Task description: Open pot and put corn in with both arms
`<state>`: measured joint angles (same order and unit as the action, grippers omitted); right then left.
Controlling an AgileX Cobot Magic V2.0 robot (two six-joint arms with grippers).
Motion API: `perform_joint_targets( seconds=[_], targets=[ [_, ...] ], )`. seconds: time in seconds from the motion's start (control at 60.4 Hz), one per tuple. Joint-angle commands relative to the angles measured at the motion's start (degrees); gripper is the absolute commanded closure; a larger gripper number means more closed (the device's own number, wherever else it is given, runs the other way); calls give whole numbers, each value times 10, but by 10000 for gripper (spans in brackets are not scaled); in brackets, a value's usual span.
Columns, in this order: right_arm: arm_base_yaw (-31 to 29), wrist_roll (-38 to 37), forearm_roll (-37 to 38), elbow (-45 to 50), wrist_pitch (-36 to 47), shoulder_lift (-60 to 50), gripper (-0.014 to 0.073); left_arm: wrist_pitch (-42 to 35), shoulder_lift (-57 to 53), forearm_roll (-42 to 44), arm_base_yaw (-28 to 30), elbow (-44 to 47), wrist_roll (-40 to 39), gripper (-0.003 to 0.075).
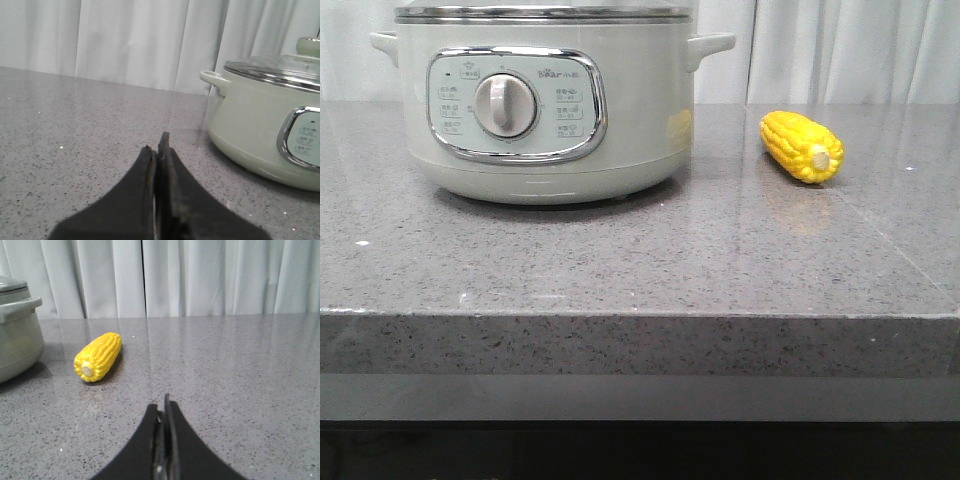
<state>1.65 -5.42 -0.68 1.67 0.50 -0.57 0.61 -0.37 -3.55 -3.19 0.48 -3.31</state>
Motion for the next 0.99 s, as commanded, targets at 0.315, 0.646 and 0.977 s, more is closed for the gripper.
perform_joint_targets(
  seconds=[0.315, 0.646, 0.977],
  targets=[
    [-1, 3, 7, -7, 48, -12, 713, -46, -8, 0, -4, 7, -1, 741],
    [-1, 3, 7, -7, 61, -12, 713, -58, -8, 0, -4, 7, -1, 741],
    [-1, 3, 7, -126, -60, -1, 713, 26, 5, -2, -4, -126, -1, 741]
  ],
)
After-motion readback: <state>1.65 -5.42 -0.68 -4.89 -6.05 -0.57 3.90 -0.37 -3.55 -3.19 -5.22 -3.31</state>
